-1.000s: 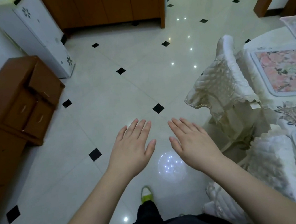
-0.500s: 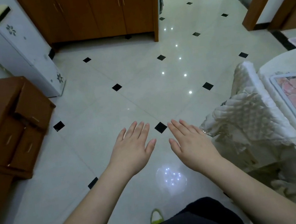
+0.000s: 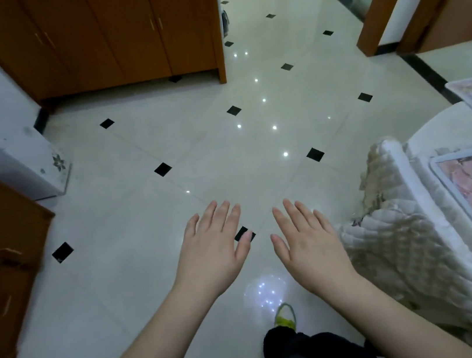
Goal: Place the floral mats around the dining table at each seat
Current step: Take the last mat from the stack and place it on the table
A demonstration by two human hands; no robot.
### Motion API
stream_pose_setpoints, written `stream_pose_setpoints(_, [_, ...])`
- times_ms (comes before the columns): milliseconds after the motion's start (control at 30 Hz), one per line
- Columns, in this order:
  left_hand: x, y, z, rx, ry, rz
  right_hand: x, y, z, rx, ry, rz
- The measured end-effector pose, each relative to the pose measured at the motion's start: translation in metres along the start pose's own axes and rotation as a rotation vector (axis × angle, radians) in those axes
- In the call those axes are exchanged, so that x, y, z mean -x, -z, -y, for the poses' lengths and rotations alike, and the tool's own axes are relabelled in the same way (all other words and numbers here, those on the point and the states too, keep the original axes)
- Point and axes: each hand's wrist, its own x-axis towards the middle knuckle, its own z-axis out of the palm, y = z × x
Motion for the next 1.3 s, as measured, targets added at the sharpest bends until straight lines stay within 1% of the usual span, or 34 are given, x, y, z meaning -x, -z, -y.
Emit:
stream_pose_setpoints(200, [-0.09,0.006,-0.013,-0.031,0.011,0.023,-0.076,0.007,-0.043,-0.017,0.004,-0.018])
stream_pose_setpoints(400, [-0.157,0.009,-0.008,-0.026,0.0,0.024,-0.142,0.013,-0.066,-0.023,-0.018,-0.012])
stream_pose_setpoints(667, [-0.246,-0.009,0.026,0.004,-0.042,0.048,-0.232,0.002,-0.076,0.019,-0.045,-0.036])
stream_pose_setpoints(867, [-0.325,-0.013,0.067,0.006,-0.106,0.074,-0.314,0.002,-0.059,0.044,-0.081,-0.008])
stream_pose_setpoints(967, [-0.362,-0.008,0.088,0.007,-0.175,0.058,-0.348,0.01,-0.05,0.059,-0.141,-0.029])
stream_pose_setpoints(1100, [-0.414,-0.009,0.105,-0.025,-0.264,0.102,-0.384,0.017,-0.054,0.066,-0.244,-0.027])
stream_pose_setpoints(1200, [-0.45,-0.008,0.102,0.02,-0.288,0.139,-0.405,0.021,-0.067,0.079,-0.316,-0.02])
stream_pose_setpoints(1300, [-0.486,-0.011,0.089,0.04,-0.328,0.135,-0.427,0.024,-0.083,0.065,-0.36,-0.013])
